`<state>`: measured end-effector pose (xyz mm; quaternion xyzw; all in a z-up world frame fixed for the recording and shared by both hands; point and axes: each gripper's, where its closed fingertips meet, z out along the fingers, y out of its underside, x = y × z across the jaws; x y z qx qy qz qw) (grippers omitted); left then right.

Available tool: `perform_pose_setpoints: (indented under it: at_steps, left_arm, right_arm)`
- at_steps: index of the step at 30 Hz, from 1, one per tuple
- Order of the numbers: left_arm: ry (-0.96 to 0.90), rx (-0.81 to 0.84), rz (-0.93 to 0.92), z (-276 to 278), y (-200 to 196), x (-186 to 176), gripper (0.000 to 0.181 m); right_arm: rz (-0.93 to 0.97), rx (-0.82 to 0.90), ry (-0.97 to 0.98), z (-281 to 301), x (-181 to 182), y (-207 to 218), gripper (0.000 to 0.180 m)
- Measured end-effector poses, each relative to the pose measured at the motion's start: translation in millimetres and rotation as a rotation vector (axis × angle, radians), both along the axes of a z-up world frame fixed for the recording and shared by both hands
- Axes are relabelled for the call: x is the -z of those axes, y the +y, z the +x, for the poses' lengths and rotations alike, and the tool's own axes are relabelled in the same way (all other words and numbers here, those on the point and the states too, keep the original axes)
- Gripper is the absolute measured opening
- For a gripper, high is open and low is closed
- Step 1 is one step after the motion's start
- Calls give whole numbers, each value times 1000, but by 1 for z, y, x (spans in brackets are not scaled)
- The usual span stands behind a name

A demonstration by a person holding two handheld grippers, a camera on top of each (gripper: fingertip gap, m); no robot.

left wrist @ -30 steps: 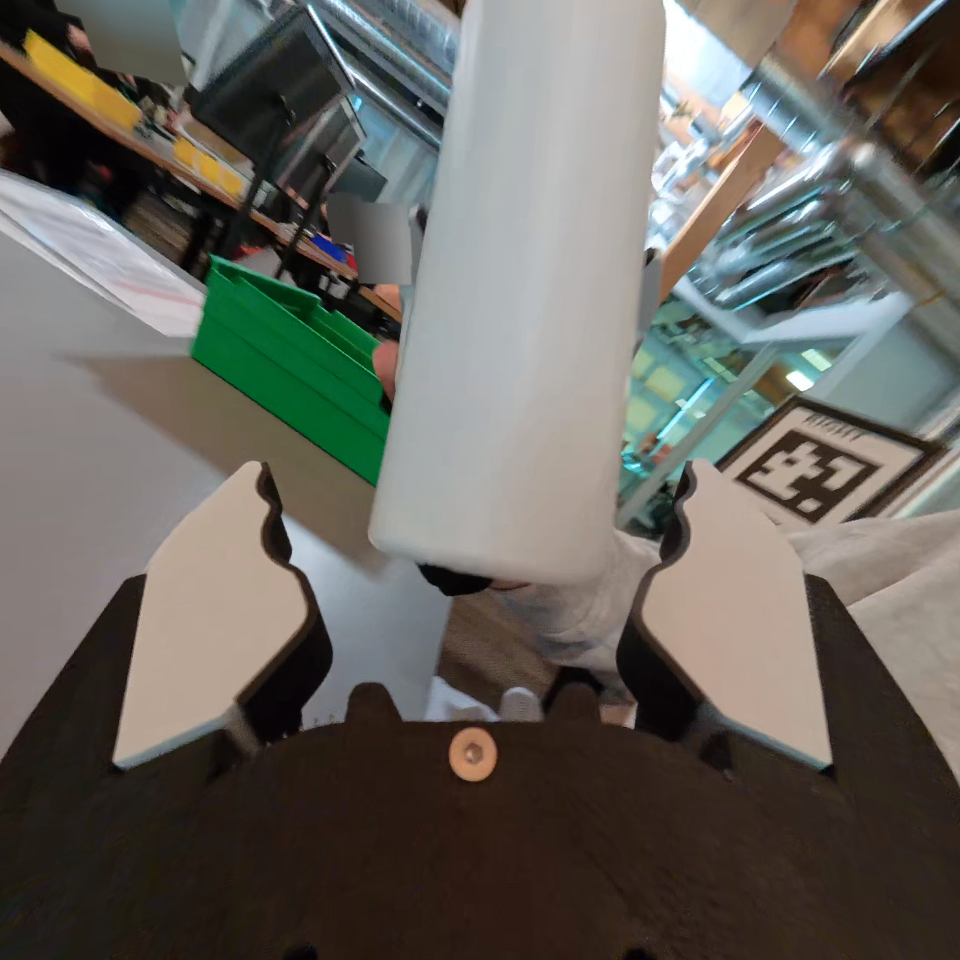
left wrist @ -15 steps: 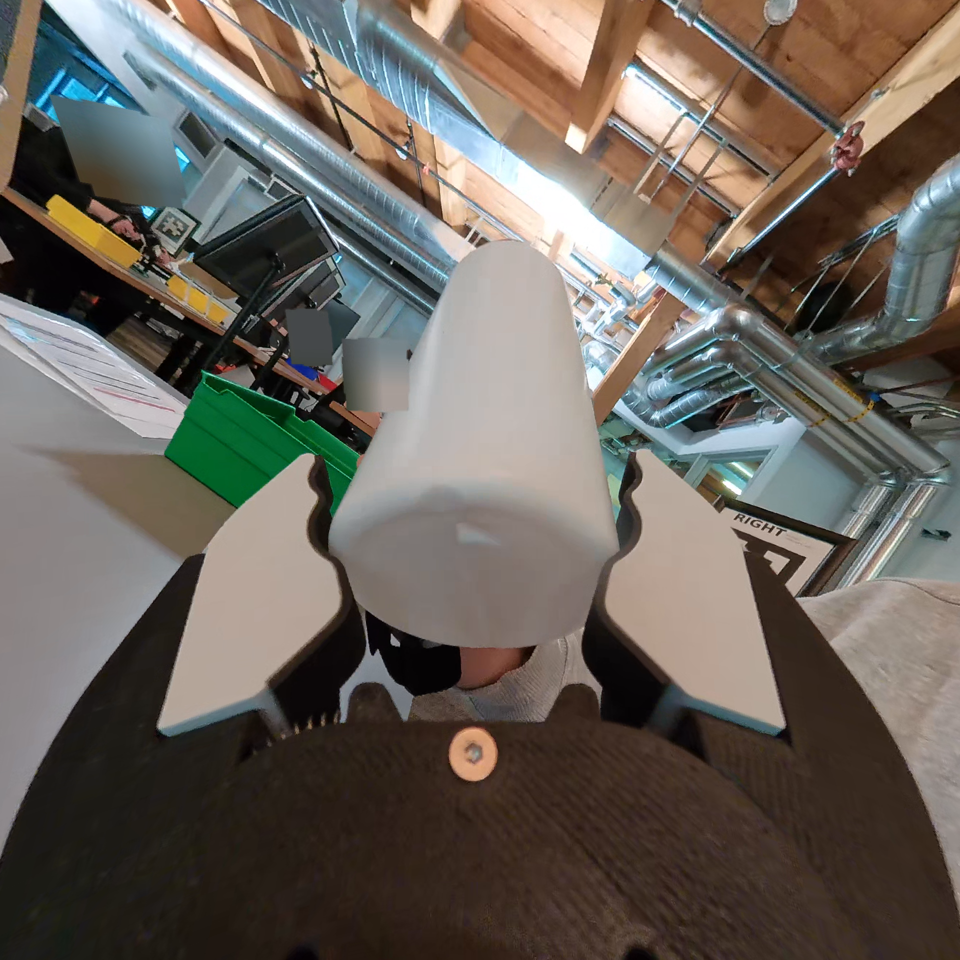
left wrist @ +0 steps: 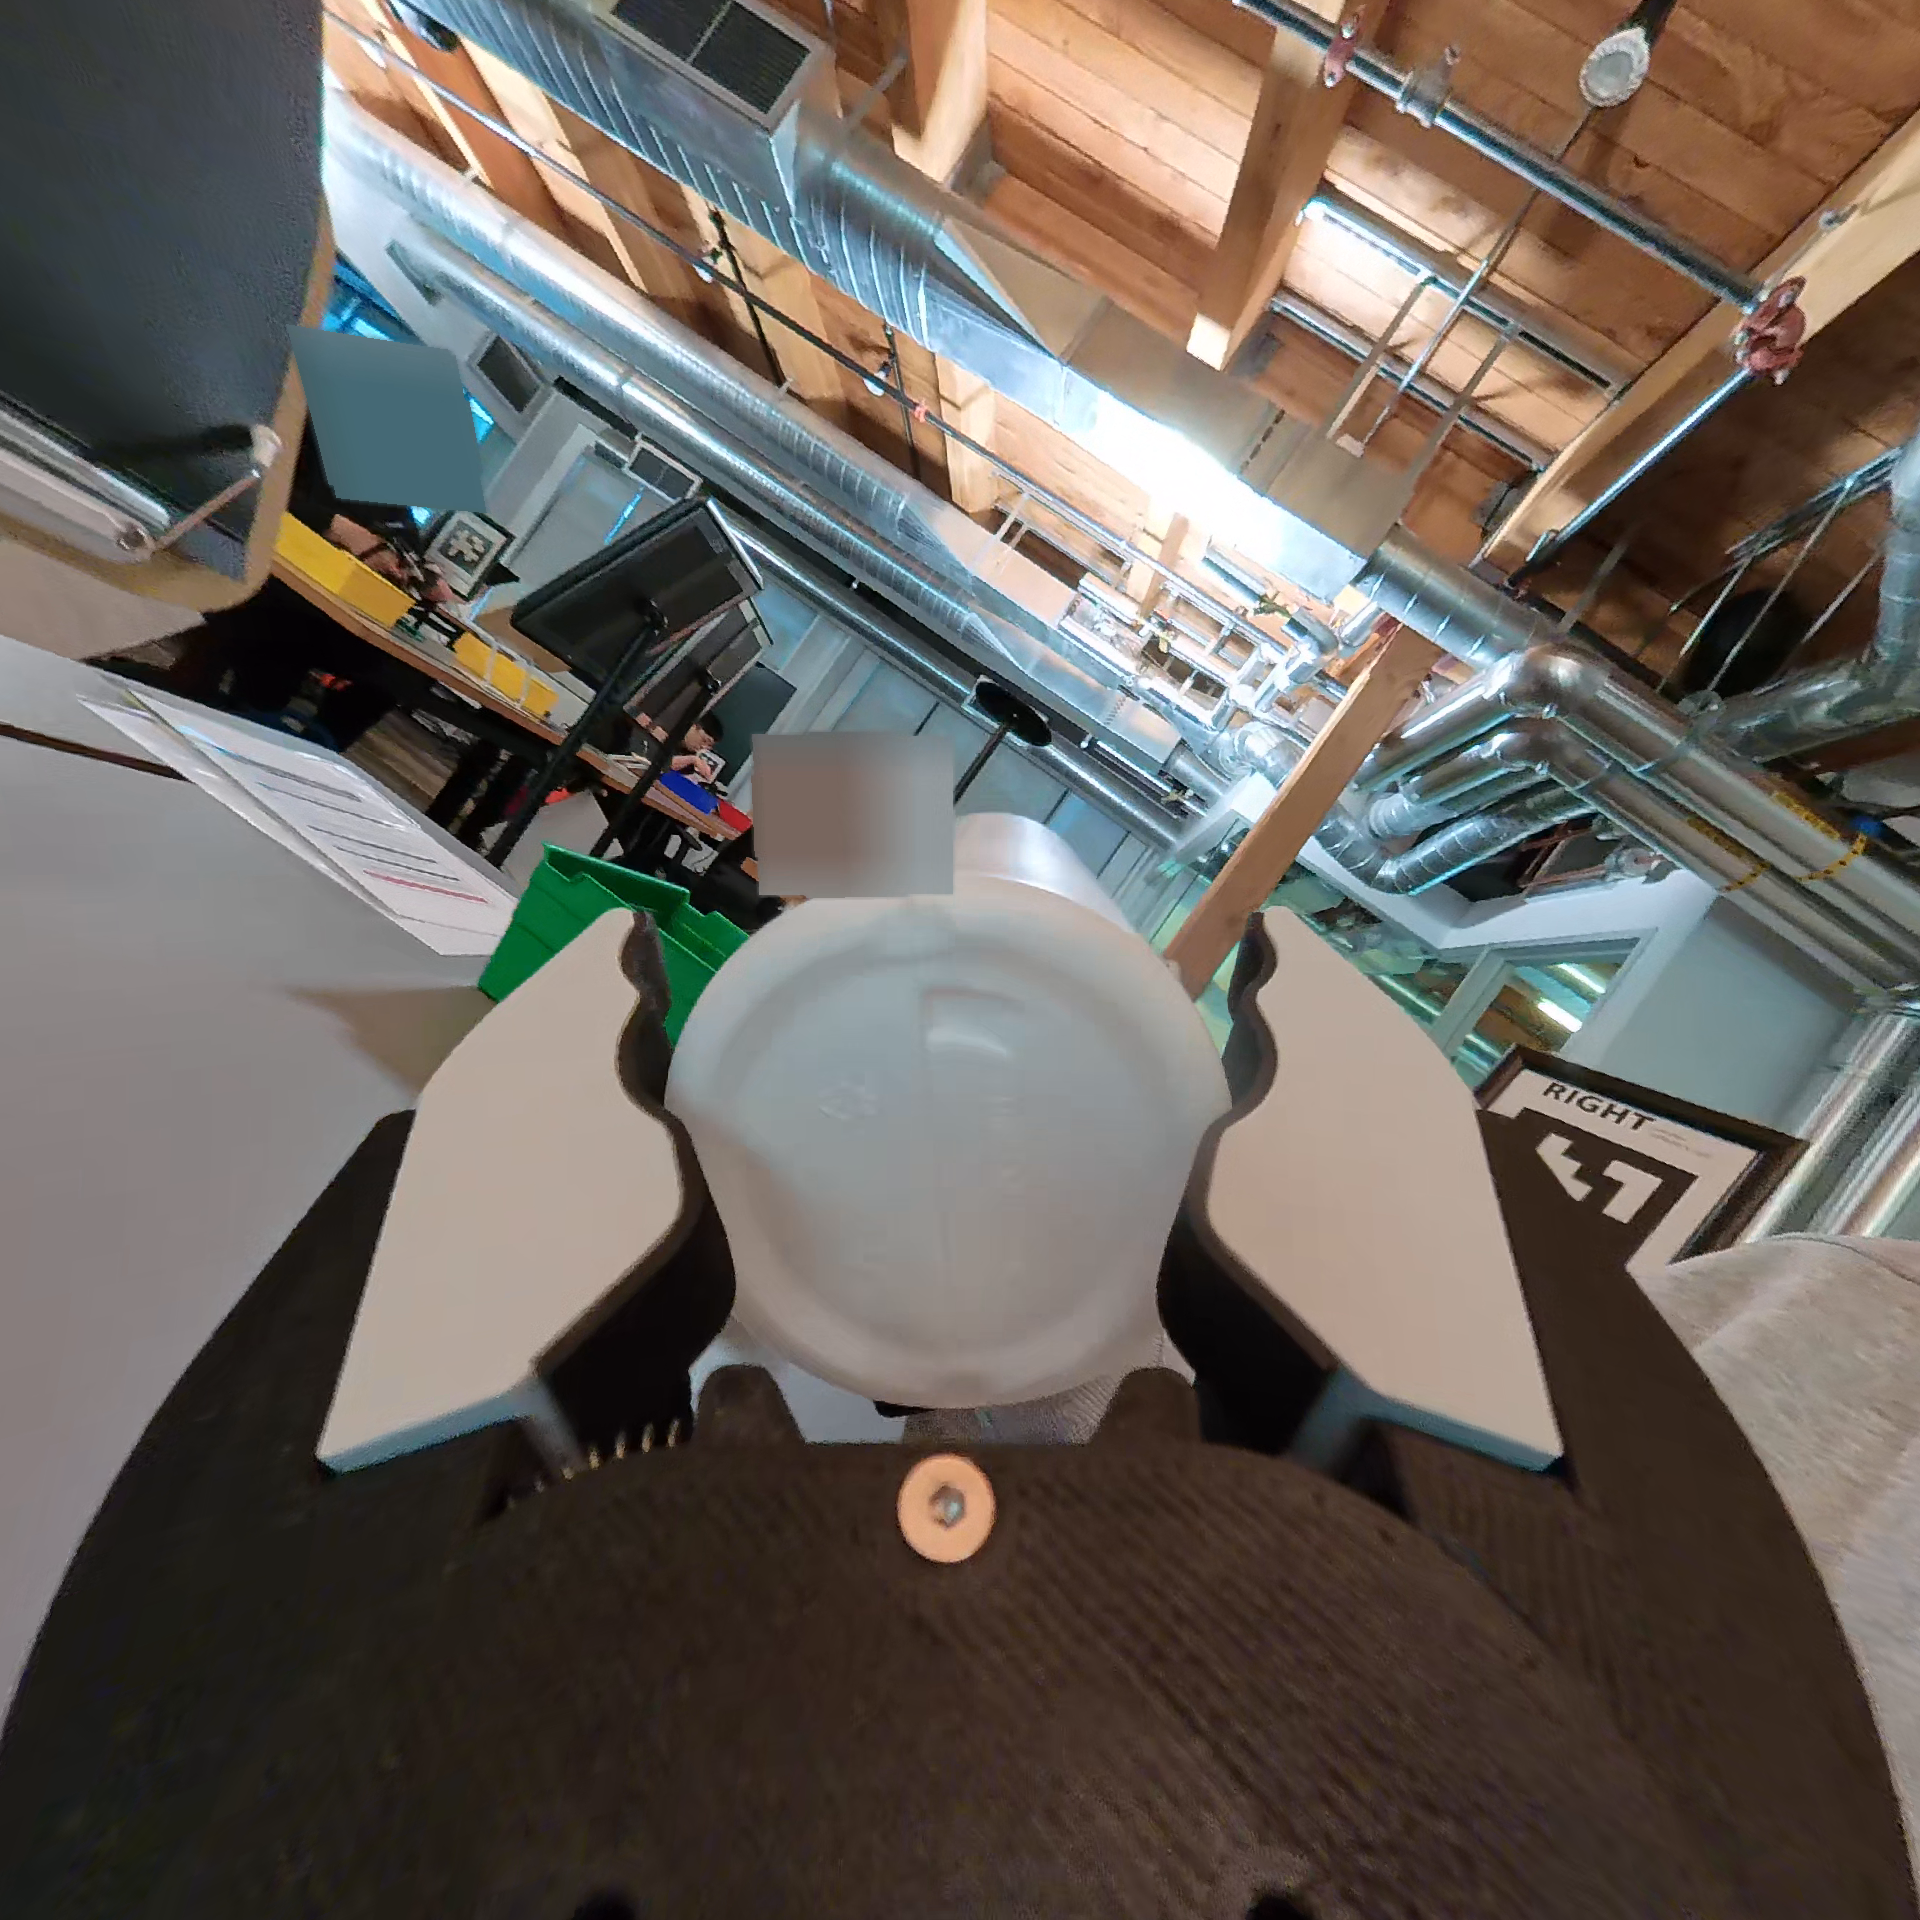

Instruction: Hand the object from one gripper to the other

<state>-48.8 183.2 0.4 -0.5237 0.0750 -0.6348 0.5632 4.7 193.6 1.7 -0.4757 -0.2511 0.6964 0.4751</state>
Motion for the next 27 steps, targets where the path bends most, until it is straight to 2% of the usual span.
perform_pose_setpoints:
  at_steps: [8,17,21,27]
  left_arm:
    - [3,-99,35,-36,7,-18,103]
    - [162,-132,104,-43,1,-36,101]
    - [198,-122,121,-40,-3,-40,101]
    - [18,-193,129,-53,-4,-54,99]
  right_arm:
    - [14,11,-142,-8,26,8,100]
    - [136,-13,-391,-27,69,-1,103]
    - [141,-35,-390,-29,72,-5,102]
    - [14,-48,-284,-32,62,-8,101]
